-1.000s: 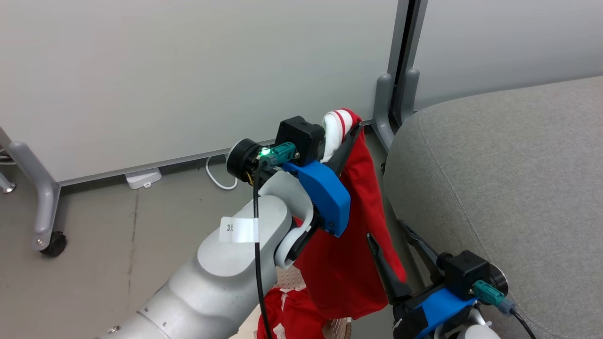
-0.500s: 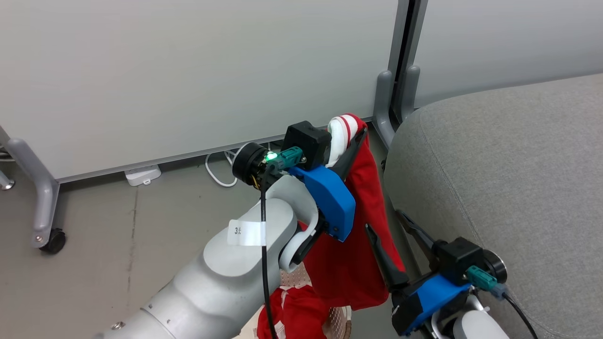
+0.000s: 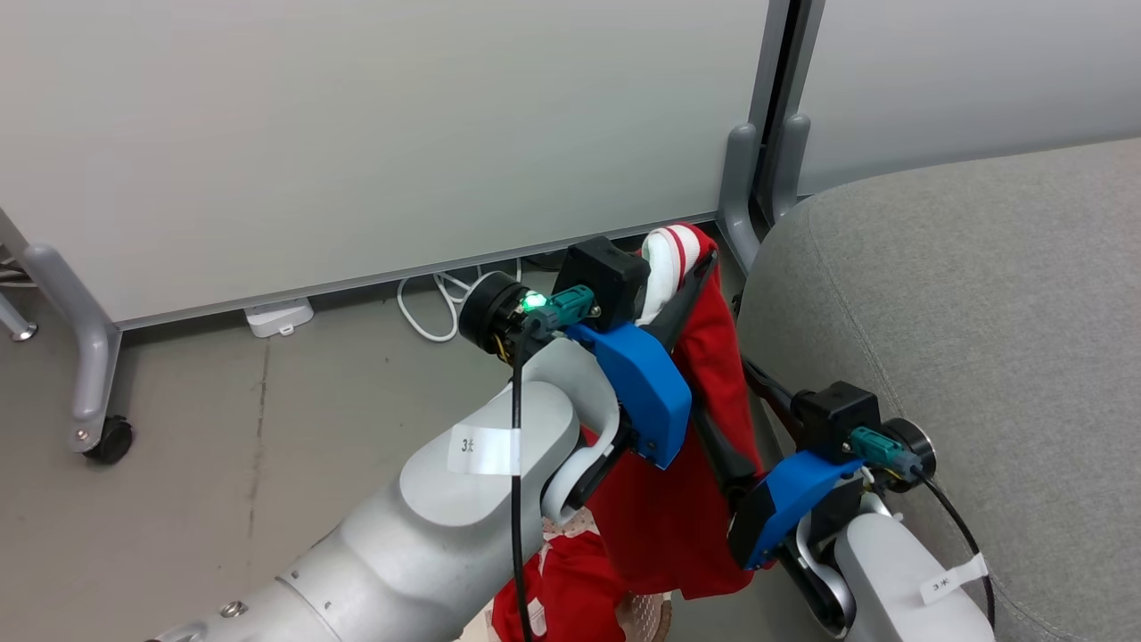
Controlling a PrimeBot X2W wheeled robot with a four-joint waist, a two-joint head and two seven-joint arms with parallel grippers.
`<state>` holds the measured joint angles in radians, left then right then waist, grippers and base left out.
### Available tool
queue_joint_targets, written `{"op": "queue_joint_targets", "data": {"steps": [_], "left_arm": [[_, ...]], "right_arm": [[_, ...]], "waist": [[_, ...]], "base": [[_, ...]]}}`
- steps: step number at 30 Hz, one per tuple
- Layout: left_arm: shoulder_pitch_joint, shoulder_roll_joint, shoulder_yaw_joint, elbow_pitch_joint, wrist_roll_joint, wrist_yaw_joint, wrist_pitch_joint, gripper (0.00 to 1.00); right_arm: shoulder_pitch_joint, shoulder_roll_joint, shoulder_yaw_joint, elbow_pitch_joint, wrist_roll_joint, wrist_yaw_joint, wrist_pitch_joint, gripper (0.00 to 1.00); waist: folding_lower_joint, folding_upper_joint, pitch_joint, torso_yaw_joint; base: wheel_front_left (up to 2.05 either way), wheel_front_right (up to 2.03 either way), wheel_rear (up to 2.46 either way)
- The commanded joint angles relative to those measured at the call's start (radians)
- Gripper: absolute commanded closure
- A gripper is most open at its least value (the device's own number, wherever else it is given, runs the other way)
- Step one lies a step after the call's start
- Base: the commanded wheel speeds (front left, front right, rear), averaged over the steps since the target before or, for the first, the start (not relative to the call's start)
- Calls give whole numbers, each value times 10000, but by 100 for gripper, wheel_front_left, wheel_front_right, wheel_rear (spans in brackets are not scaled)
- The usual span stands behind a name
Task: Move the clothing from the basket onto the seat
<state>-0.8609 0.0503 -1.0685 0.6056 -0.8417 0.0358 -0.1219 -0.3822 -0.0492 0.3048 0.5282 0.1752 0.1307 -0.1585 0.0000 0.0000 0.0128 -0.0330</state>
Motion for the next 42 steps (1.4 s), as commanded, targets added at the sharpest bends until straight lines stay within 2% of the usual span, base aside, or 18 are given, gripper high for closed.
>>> {"op": "queue_joint_targets", "data": {"steps": [1,11,20,21,22,23,42], "left_arm": [[-168,6,-68,-28,-85,61,-57,100],[-370,6,-461,-2,-379,103,-221,100],[-516,4,-701,74,-587,128,-322,100],[-517,4,-727,99,-622,124,-342,100],[-518,4,-796,141,-660,131,-352,100],[-530,4,-822,151,-693,136,-371,100],[-660,5,-1201,449,-1093,142,-572,100]], "right_arm": [[-380,-21,113,347,163,1,-137,0],[-1672,-20,909,2208,994,1,-566,0],[-2194,-20,1470,2995,1583,1,-863,0],[-2229,-20,1534,3061,1653,1,-900,19],[-2299,-20,1636,3180,1799,1,-928,85],[-2331,-20,1675,3235,1859,1,-960,100],[-2561,-20,2149,3638,2382,1,-1077,100]], "waist": [[0,0,36,27],[0,0,111,88],[0,0,142,66],[0,0,138,60],[0,0,128,52],[0,0,123,51],[0,0,65,51]], "base": [[0,0,0],[0,0,0],[0,0,0],[0,0,0],[0,0,0],[0,0,0],[0,0,0]]}}
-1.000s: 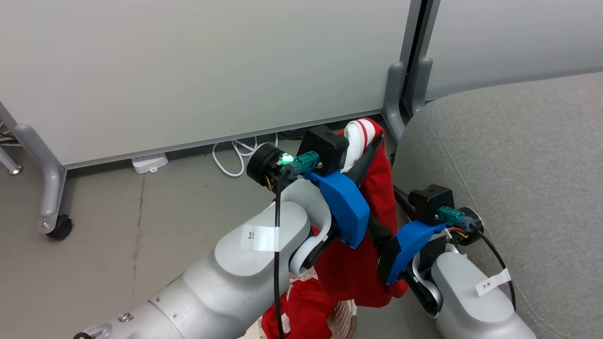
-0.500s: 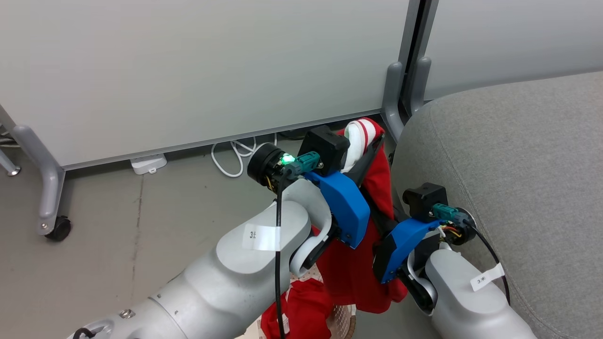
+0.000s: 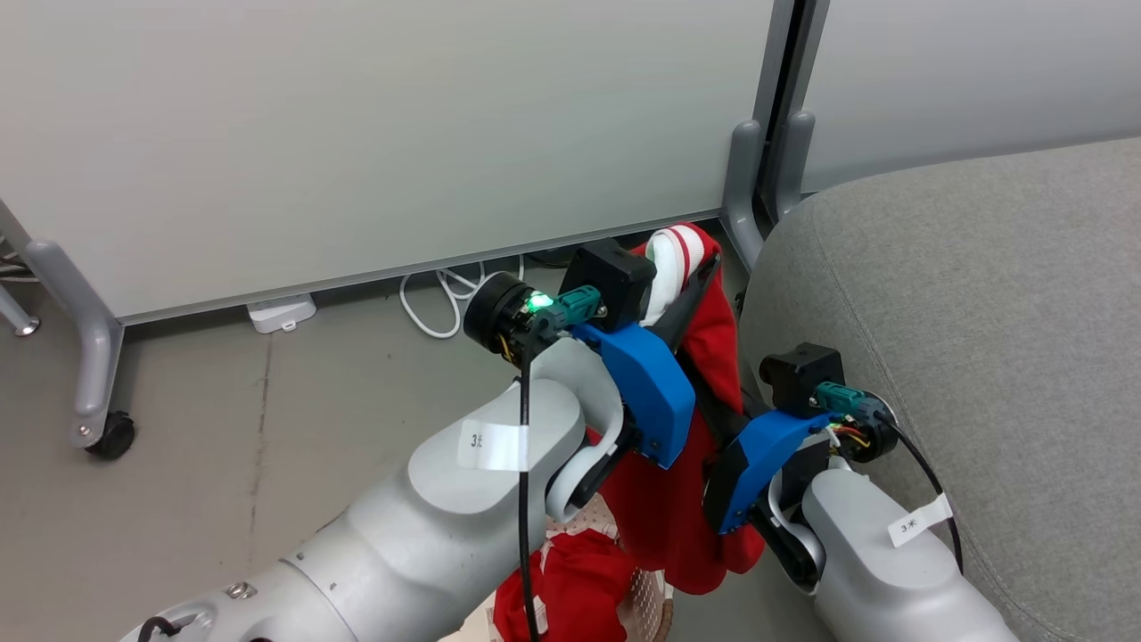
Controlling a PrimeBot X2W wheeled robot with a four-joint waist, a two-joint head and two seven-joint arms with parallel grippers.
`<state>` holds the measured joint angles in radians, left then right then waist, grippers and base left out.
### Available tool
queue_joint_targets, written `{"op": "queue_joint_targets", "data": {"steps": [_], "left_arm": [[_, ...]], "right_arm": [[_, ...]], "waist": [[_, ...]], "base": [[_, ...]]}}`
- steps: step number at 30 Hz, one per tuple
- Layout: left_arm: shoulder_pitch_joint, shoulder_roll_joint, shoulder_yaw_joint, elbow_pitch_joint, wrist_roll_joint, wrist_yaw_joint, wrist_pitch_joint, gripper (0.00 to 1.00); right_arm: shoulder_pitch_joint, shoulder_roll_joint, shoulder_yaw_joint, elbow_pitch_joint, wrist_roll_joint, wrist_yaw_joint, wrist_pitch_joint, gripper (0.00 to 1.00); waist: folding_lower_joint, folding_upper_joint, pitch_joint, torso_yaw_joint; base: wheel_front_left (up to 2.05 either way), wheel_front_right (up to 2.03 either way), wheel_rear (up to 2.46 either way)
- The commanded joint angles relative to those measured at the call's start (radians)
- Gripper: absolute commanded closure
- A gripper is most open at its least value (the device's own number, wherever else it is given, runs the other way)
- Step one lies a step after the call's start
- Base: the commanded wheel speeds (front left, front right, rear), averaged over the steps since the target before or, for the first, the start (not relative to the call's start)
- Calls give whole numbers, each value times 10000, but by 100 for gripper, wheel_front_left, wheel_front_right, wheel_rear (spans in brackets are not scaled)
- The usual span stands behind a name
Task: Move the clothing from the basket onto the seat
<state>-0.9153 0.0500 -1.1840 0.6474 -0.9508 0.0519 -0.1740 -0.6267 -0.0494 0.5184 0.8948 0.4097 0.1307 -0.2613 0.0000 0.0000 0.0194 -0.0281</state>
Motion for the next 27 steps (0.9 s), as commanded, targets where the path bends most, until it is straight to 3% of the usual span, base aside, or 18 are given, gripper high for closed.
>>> {"op": "queue_joint_targets", "data": {"steps": [1,2,3,4,5,6,27], "left_arm": [[-116,9,-66,56,-29,-22,-54,100],[-115,9,-83,71,-52,-23,-55,100],[-115,8,-95,85,-82,-20,-56,82],[-116,9,-112,101,-86,-15,-54,55],[-117,9,-125,115,-103,-6,-63,15],[-124,9,-135,122,-131,0,-72,0],[482,218,-248,277,16,79,-765,0]], "right_arm": [[-96,-18,16,-48,53,1,-50,100],[-72,-18,16,-67,57,1,-51,100],[-51,-18,19,-84,61,1,-51,100],[-29,-18,24,-99,61,1,-52,100],[-10,-18,34,-110,68,1,-52,100],[1,-18,41,-116,75,1,-52,100],[138,-18,-102,-168,-38,1,-55,100]], "waist": [[0,0,-3,-2],[0,0,-7,-6],[0,0,-10,-11],[0,0,-13,-18],[0,0,-18,-26],[0,0,-20,-33],[0,0,-115,-94]], "base": [[0,0,0],[0,0,0],[0,0,0],[0,0,0],[0,0,0],[0,0,0],[0,0,0]]}}
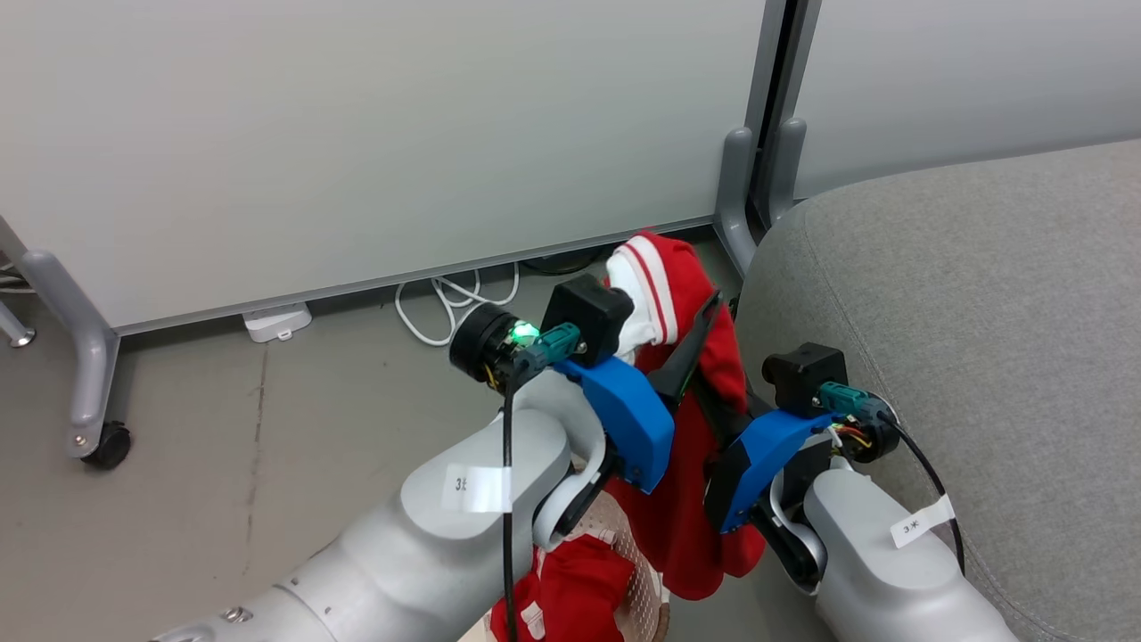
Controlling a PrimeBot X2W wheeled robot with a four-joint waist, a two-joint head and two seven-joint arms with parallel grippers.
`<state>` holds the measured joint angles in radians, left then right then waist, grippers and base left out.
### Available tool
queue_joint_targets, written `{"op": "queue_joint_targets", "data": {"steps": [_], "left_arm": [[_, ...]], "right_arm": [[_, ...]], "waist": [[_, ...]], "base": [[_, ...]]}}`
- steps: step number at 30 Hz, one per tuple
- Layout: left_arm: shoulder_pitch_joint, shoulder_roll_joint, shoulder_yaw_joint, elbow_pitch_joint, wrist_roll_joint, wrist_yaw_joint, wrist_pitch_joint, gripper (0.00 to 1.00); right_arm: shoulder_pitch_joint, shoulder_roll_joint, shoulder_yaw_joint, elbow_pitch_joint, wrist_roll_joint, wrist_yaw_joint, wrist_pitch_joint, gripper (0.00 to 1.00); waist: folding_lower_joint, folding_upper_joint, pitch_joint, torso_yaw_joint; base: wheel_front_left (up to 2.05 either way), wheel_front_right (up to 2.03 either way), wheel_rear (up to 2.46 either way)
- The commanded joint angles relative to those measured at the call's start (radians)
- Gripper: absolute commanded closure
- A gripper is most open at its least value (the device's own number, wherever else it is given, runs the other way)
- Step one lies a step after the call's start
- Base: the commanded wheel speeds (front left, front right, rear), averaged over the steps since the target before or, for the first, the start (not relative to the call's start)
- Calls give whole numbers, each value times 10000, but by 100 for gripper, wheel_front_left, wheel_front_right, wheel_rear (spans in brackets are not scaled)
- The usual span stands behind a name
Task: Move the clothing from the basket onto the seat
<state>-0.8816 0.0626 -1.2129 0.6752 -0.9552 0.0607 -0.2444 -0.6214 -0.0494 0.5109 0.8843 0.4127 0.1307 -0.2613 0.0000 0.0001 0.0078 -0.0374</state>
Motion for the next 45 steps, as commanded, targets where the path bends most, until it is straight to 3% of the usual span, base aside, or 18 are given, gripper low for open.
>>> {"op": "queue_joint_targets", "data": {"steps": [1,5,11,17,31,45], "left_arm": [[272,155,104,-53,124,-23,-123,0],[933,460,728,-608,550,-19,-217,0],[2668,1062,2334,-1954,2098,2,-218,0],[4457,1320,4122,-3006,3711,-156,-221,0],[6967,1118,7124,-3540,5977,-785,-222,0],[7645,497,8470,-3505,6986,-1405,-221,0]], "right_arm": [[113,-18,-56,-69,-83,1,-55,100],[190,-18,-121,-96,-178,1,-55,100],[283,-18,-150,-134,-241,1,-55,100],[305,-18,-87,-173,-231,1,-54,100],[285,-18,-127,-228,-252,1,-56,100],[325,-18,-130,-253,-212,1,-56,100]], "waist": [[0,-1,0,-1],[0,-1,9,3],[0,-1,48,36],[0,-1,67,47],[0,-1,116,60],[0,-1,119,29]], "base": [[0,0,0],[0,0,0],[0,0,0],[0,0,0],[0,0,0],[0,0,0]]}}
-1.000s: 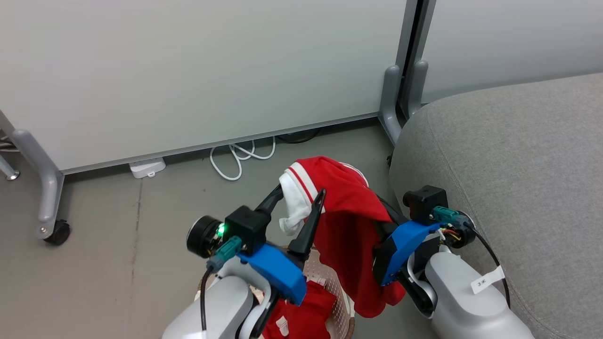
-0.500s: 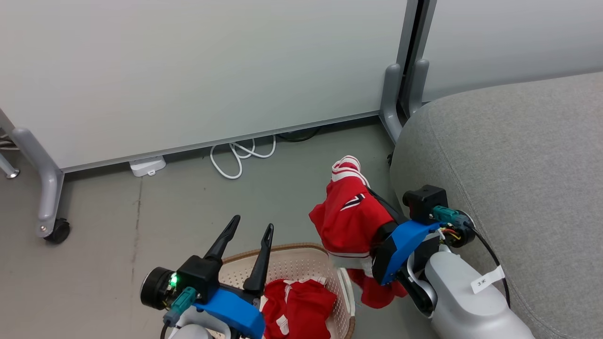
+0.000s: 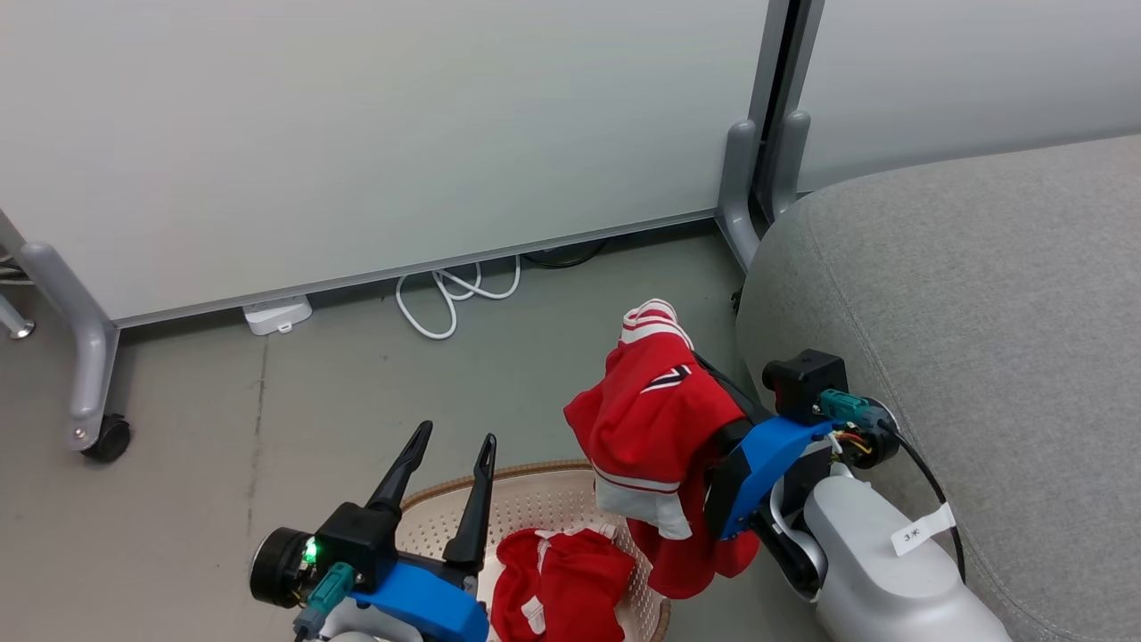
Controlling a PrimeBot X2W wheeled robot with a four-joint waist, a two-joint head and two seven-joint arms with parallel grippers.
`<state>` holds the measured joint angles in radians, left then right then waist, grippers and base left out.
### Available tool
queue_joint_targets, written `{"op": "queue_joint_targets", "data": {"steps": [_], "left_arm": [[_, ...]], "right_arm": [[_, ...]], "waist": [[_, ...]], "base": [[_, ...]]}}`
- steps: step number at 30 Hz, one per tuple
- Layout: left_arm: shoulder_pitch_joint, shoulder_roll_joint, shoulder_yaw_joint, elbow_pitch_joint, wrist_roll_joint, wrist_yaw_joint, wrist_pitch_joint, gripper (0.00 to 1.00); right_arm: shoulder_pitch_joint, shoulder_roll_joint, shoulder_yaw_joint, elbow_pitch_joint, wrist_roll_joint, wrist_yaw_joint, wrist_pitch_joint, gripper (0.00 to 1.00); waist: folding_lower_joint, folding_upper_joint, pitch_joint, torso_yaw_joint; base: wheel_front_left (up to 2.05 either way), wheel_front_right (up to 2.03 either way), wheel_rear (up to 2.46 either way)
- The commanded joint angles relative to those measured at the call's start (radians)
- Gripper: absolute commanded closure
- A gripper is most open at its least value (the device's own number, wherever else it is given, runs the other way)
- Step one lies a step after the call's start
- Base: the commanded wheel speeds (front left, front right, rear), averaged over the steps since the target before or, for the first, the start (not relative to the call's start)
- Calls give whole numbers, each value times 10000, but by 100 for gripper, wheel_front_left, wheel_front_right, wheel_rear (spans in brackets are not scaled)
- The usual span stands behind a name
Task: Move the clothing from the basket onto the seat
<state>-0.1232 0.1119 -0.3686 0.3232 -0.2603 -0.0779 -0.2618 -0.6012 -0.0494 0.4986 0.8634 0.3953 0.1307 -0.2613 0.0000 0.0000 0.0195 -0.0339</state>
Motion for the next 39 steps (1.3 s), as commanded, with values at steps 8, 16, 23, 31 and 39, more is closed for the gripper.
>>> {"op": "queue_joint_targets", "data": {"steps": [8,16,23,31,39], "left_arm": [[105,-269,365,130,303,-270,-47,0],[-44,-458,517,237,421,-380,-49,0],[-173,-534,490,368,510,-450,-47,0],[-233,-570,552,367,583,-499,-49,0],[-320,-583,535,329,669,-533,-48,0]], "right_arm": [[137,-18,29,-112,57,1,-56,100],[17,-18,107,-190,101,1,-54,100],[42,-18,173,-221,174,2,-54,100],[107,-18,225,-290,214,1,-54,100],[184,-17,188,-377,212,1,-54,100]], "waist": [[0,0,58,-404],[0,0,174,-1307],[0,0,306,-2190],[0,0,406,-3307],[0,0,510,-4202]], "base": [[0,0,0],[0,0,0],[0,0,0],[0,0,0],[0,0,0]]}}
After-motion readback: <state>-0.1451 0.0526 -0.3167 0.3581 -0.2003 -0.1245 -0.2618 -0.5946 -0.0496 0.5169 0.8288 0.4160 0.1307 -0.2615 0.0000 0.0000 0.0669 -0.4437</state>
